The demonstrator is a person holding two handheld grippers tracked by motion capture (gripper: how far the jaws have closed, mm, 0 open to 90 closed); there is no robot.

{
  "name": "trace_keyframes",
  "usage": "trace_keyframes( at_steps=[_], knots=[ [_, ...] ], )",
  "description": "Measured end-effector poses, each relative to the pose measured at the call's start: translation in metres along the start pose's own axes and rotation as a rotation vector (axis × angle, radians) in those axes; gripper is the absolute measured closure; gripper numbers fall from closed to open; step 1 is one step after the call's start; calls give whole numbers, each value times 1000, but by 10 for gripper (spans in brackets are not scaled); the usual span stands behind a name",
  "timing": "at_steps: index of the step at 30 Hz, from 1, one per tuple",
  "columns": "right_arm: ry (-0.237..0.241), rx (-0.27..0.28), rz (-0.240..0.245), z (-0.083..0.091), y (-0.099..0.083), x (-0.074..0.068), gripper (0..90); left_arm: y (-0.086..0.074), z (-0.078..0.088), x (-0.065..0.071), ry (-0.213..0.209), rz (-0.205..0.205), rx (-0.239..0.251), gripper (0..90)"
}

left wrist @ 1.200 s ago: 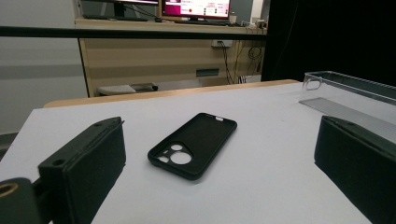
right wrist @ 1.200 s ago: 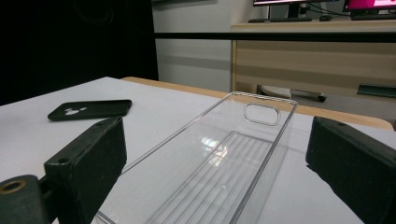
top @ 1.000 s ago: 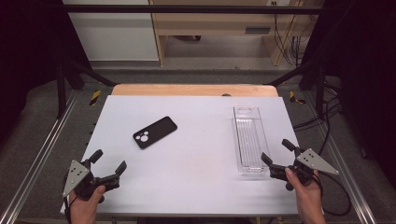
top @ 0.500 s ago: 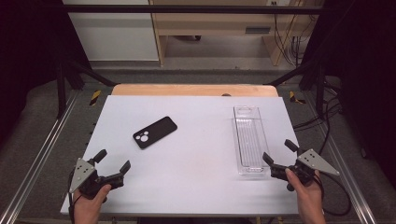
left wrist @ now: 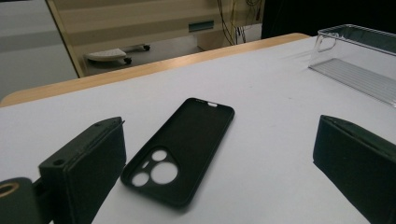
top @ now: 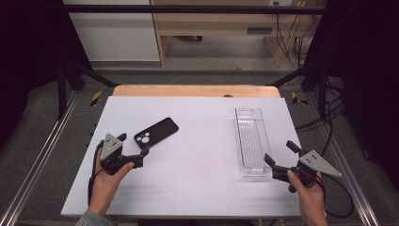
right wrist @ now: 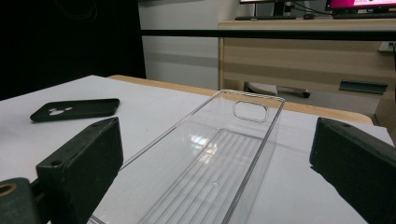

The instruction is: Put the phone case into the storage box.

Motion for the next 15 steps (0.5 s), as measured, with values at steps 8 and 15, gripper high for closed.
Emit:
trace_keyframes(
  at_steps=[8, 15],
  knots=[
    [-1, -2, 4, -1, 0, 0, 31, 7, -32, 3, -20, -23, -75, 27],
    [-5, -5, 3, -1, -1, 0, 31, 13, -53, 6, -6, -32, -111, 151]
  ],
)
Point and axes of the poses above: each handheld gripper's, and its own axes: z roughly backward along the jaws, y roughly out of its top, x roughly to its right, the point moved 1 cm from there along -z, roughly forward along the jaws, and after that the axes turned 2 degrees about y, right-handed, at the moved point
